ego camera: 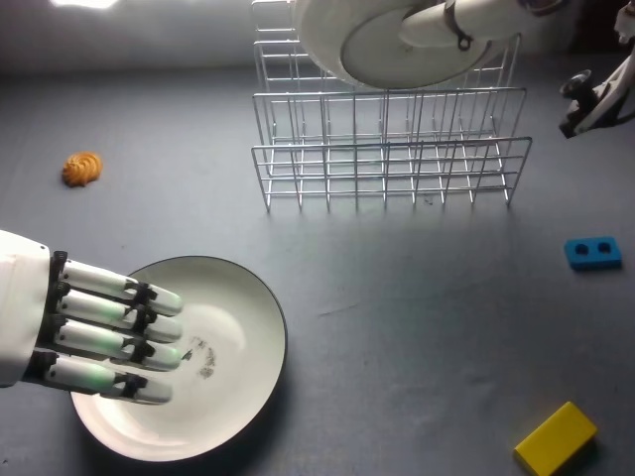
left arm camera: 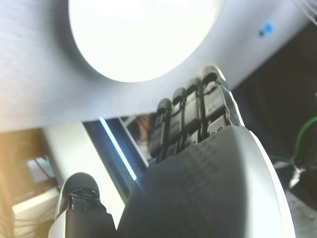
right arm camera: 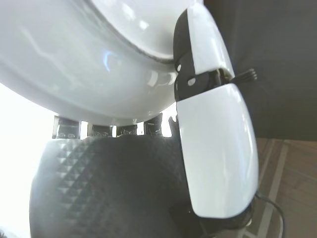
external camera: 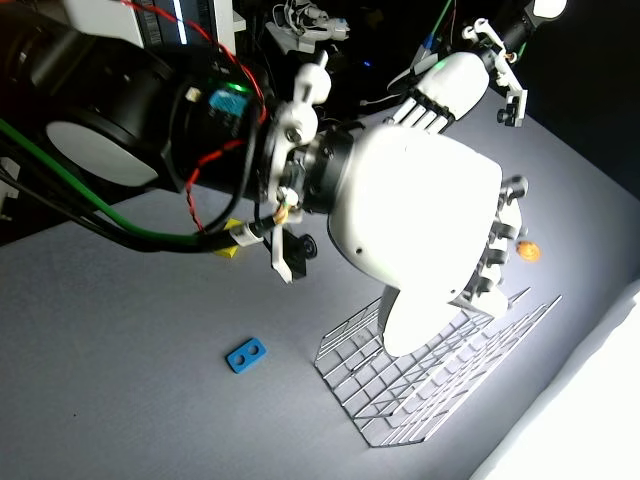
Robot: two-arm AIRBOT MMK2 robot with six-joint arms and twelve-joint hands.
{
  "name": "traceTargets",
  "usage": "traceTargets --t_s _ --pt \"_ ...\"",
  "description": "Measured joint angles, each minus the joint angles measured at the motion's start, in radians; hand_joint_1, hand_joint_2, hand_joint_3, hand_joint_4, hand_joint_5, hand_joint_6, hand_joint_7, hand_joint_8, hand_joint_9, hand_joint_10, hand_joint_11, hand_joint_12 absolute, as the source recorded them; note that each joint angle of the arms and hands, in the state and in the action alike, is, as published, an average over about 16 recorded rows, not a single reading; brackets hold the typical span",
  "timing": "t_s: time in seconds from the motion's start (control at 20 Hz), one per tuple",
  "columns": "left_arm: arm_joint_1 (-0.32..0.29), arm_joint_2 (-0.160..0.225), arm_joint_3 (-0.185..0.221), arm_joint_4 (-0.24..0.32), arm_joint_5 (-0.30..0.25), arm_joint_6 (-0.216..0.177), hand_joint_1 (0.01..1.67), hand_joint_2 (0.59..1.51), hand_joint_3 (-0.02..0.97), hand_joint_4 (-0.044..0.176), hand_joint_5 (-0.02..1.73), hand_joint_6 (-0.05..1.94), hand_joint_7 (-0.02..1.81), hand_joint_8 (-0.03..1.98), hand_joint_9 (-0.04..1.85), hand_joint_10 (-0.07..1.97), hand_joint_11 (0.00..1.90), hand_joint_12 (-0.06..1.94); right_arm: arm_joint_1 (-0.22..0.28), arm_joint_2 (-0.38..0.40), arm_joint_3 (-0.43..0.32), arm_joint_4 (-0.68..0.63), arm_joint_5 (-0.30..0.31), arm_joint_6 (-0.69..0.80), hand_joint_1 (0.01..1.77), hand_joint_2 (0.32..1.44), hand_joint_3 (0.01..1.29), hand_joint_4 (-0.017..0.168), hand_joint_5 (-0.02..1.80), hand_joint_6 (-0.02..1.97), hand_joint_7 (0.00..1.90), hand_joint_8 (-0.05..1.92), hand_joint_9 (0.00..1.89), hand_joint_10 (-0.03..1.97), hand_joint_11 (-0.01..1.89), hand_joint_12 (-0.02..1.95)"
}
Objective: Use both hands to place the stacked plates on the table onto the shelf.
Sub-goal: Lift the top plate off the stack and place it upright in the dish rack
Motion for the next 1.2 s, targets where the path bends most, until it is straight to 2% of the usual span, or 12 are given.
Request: traceTargets --t_s 0.25,0.6,0.85,1.2 --pt "0.024 0.006 -0.018 0.022 0.117 -0.025 0.02 1.036 0.012 0.004 0.10 0.01 0.07 0.00 0.05 0.01 0.02 0.10 -0.020 -0.025 0.033 0.014 0.007 0.000 1.19 1.07 0.01 -0.007 0.82 1.13 0.96 1.09 0.90 1.06 0.59 1.56" --pt "0.069 0.019 -0.053 0.002 0.260 -0.066 0.02 1.038 0.012 0.003 0.11 0.01 0.08 0.00 0.07 0.01 0.02 0.14 -0.049 -0.052 0.074 0.043 0.013 -0.001 1.19 1.07 0.01 -0.005 0.81 1.17 0.95 1.09 0.89 1.02 0.58 1.56" --pt "0.105 0.027 -0.084 -0.052 0.334 -0.086 0.02 1.038 0.012 0.002 0.12 0.01 0.09 0.00 0.07 0.01 0.02 0.17 -0.070 -0.070 0.104 0.069 0.017 0.000 1.19 1.07 0.01 -0.004 0.82 1.14 0.97 1.03 0.94 0.95 0.63 1.48" --pt "0.155 0.034 -0.122 -0.157 0.414 -0.121 0.01 1.043 0.012 0.002 0.13 0.01 0.09 0.00 0.07 0.01 0.01 0.16 -0.104 -0.098 0.148 0.105 0.018 0.004 1.22 1.05 0.01 -0.005 0.87 1.02 1.02 0.89 0.97 0.96 0.74 1.31"
